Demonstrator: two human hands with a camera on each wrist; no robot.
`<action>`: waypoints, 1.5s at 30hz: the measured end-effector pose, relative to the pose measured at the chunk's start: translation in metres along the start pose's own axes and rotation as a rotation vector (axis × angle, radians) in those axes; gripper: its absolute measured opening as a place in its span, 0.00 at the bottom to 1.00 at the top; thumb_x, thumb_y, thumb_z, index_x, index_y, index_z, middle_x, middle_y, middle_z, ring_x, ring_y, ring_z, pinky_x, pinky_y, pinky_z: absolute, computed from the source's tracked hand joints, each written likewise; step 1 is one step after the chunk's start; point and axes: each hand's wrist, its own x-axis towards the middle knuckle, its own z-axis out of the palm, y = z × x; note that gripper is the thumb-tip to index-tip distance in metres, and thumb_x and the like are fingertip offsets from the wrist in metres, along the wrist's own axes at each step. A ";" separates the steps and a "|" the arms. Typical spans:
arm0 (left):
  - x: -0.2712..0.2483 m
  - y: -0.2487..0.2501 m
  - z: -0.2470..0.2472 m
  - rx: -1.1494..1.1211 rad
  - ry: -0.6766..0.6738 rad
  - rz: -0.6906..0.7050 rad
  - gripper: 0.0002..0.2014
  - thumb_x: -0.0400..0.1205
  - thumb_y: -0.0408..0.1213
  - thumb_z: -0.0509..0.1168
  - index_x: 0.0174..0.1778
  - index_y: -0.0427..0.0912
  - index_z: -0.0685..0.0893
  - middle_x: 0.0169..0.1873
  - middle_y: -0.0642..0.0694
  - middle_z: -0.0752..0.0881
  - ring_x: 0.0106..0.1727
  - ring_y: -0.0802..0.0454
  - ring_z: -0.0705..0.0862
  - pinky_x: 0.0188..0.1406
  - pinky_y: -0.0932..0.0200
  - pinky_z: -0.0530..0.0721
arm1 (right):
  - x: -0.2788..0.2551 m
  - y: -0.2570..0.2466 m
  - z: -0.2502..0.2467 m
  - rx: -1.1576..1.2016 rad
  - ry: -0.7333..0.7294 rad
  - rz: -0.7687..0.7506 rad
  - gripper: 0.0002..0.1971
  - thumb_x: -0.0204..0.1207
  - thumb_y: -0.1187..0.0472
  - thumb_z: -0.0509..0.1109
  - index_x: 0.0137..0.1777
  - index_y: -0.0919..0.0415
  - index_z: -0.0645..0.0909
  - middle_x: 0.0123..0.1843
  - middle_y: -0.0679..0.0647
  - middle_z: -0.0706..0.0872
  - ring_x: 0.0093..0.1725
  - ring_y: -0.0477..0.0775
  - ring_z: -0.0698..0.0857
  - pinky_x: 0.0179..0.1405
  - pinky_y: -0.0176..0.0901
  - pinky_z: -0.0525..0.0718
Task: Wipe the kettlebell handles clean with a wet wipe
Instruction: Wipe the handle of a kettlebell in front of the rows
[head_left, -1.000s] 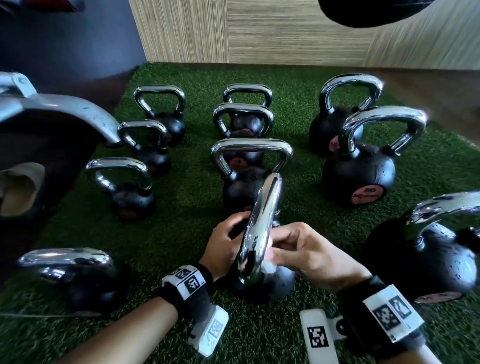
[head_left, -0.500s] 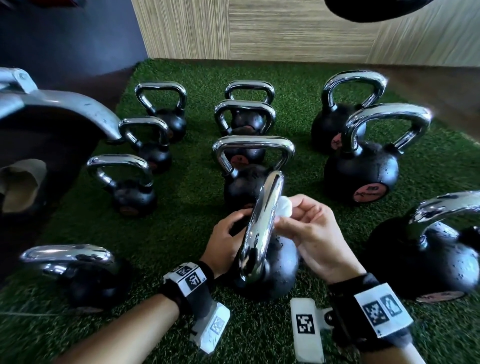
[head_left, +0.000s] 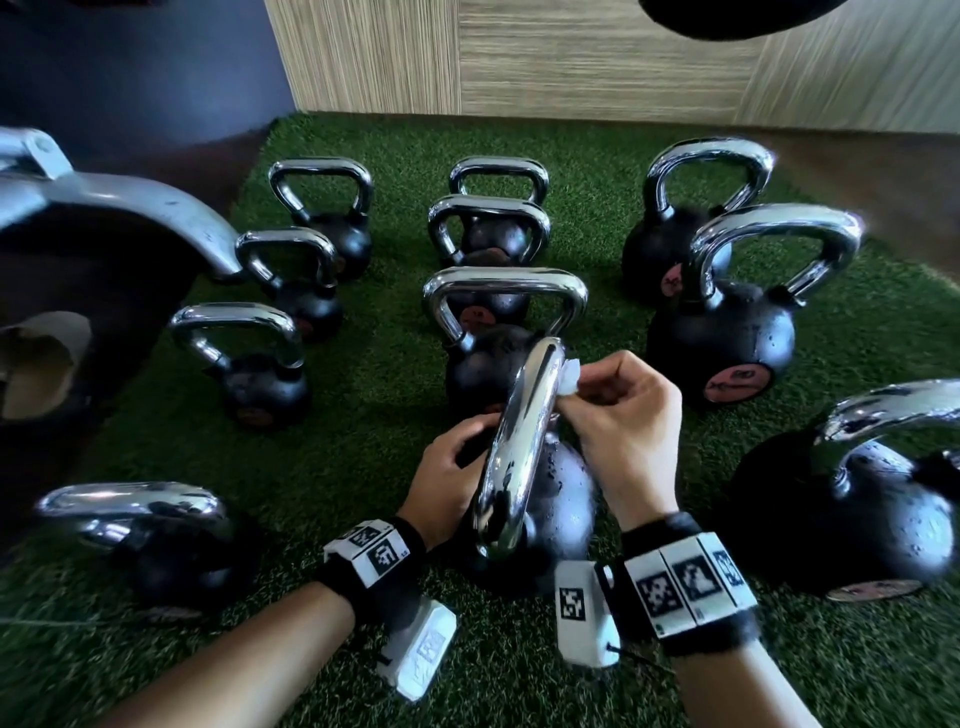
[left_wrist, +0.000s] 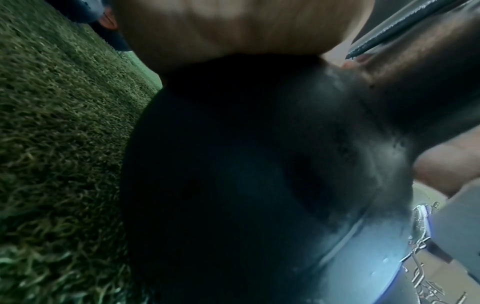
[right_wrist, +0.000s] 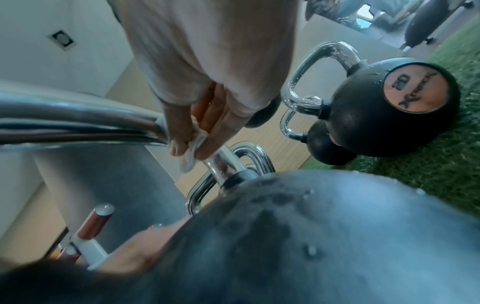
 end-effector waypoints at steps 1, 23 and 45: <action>0.001 0.002 0.000 -0.001 -0.010 -0.003 0.26 0.67 0.68 0.79 0.54 0.56 0.93 0.58 0.42 0.90 0.64 0.40 0.84 0.77 0.24 0.74 | -0.002 -0.001 0.001 -0.026 0.010 -0.001 0.12 0.61 0.73 0.84 0.36 0.60 0.86 0.34 0.54 0.91 0.32 0.47 0.87 0.36 0.50 0.88; -0.002 0.009 0.002 0.097 0.051 0.008 0.11 0.80 0.52 0.68 0.55 0.59 0.89 0.54 0.49 0.89 0.58 0.52 0.87 0.67 0.50 0.83 | 0.001 0.002 0.025 -0.528 0.005 0.065 0.11 0.70 0.57 0.74 0.31 0.61 0.78 0.28 0.50 0.81 0.34 0.56 0.80 0.33 0.43 0.66; -0.079 0.109 0.020 0.904 0.051 0.455 0.48 0.61 0.44 0.81 0.82 0.48 0.77 0.77 0.61 0.79 0.79 0.71 0.73 0.78 0.75 0.68 | 0.066 -0.010 -0.014 -0.454 -0.585 -0.214 0.18 0.69 0.56 0.85 0.58 0.44 0.90 0.54 0.41 0.93 0.53 0.34 0.87 0.52 0.25 0.79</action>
